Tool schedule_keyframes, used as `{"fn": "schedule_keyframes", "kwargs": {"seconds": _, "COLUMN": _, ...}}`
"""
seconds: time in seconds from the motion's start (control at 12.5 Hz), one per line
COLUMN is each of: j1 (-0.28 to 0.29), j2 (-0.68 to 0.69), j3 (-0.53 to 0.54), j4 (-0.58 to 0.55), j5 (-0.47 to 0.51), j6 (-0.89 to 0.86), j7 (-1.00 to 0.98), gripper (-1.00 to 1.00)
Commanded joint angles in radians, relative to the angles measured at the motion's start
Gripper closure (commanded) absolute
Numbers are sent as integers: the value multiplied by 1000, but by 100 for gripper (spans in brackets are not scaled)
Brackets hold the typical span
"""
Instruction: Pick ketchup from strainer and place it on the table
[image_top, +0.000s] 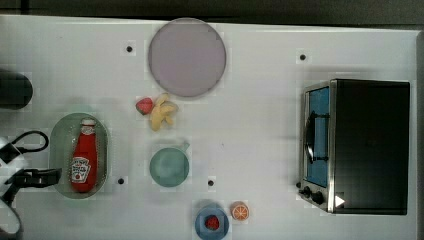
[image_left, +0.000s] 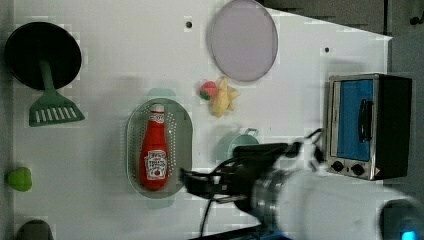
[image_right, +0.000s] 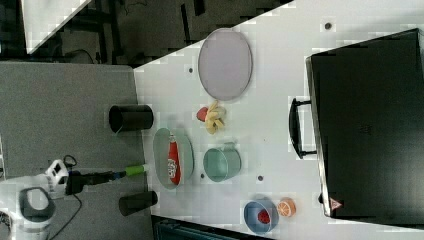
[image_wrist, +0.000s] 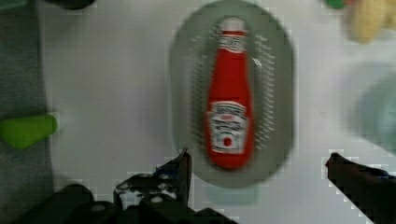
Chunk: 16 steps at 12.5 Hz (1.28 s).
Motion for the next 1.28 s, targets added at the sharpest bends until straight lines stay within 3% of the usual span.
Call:
{"fn": "schedule_keyframes", "kwargs": {"seconds": 0.08, "j1": -10, "j2": 75, "j3": -14, "j4": -132, "j5": -65, "j6": 152, "j7": 42, "gripper": -100}}
{"fn": "schedule_keyframes", "kwargs": {"seconds": 0.48, "j1": -6, "j2": 224, "j3": -16, "j4": -249, "j5": -147, "j6": 423, "j7": 102, "gripper": -100}}
{"fn": "schedule_keyframes", "kwargs": {"seconds": 0.88, "j1": 8, "j2": 400, "j3": -36, "j4": -245, "j5": -252, "j6": 545, "j7": 186, "gripper": -100}}
{"fn": "schedule_keyframes", "kwargs": {"seconds": 1.28, "j1": 56, "j2": 487, "j3": -109, "j4": -229, "j5": -389, "j6": 593, "j7": 281, "gripper": -100}}
